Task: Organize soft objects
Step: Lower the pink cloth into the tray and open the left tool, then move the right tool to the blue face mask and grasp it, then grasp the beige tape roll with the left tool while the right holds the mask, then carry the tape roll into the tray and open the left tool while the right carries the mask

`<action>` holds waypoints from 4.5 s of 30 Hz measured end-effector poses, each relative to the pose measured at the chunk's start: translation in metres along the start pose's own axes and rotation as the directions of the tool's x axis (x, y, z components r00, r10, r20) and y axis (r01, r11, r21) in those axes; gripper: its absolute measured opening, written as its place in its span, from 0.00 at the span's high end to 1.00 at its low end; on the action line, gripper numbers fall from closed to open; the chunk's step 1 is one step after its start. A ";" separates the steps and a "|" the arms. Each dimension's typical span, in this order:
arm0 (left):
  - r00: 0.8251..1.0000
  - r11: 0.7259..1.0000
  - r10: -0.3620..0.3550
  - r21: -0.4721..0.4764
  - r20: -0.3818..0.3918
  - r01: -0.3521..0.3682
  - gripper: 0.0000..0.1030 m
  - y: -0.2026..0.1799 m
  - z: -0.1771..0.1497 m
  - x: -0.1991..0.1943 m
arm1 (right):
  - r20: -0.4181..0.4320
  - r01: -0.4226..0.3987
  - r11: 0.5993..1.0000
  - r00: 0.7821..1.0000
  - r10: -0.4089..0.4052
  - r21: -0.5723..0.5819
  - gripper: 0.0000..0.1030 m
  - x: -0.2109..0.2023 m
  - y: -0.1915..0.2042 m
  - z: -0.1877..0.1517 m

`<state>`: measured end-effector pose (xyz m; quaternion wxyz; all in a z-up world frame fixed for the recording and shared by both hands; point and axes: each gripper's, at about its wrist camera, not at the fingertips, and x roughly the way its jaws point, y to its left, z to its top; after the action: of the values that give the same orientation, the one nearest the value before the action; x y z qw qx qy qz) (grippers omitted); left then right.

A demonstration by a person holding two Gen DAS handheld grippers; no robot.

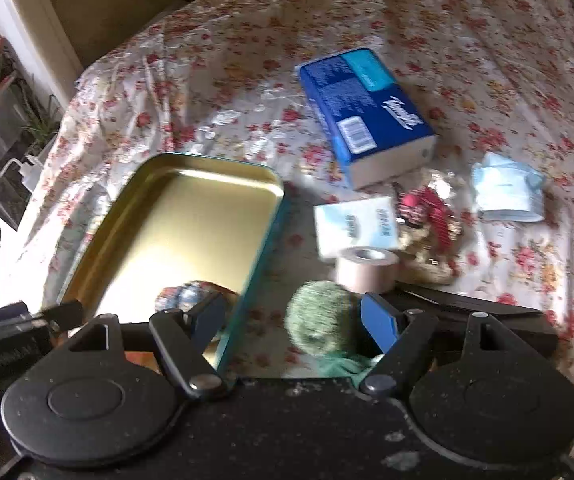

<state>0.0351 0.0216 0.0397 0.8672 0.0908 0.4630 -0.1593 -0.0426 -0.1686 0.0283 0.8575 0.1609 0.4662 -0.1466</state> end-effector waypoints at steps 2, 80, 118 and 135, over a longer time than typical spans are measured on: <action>1.000 1.000 -0.001 0.011 0.006 0.001 0.37 -0.008 0.001 0.000 | 0.001 0.020 1.000 1.000 -0.020 0.003 0.27 0.000 -0.011 -0.002; 0.998 0.963 -0.052 0.261 -0.043 0.062 0.23 -0.211 -0.002 0.089 | 0.048 0.189 0.960 0.978 -0.203 0.204 0.50 0.051 -0.183 0.072; 0.987 0.996 -0.088 0.025 0.135 0.085 0.54 -0.085 0.040 0.020 | 0.099 0.147 0.979 0.982 -0.162 0.144 0.50 0.051 -0.168 0.067; 0.998 0.994 0.014 -0.107 0.055 -0.008 0.54 0.016 0.040 0.033 | 0.137 -0.039 0.999 0.990 0.040 -0.007 0.50 0.033 -0.108 0.054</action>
<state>0.0891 0.0174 0.0342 0.8841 0.0425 0.4462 -0.1323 -0.0276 -0.2924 0.0128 0.8905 0.1579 0.4034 -0.1394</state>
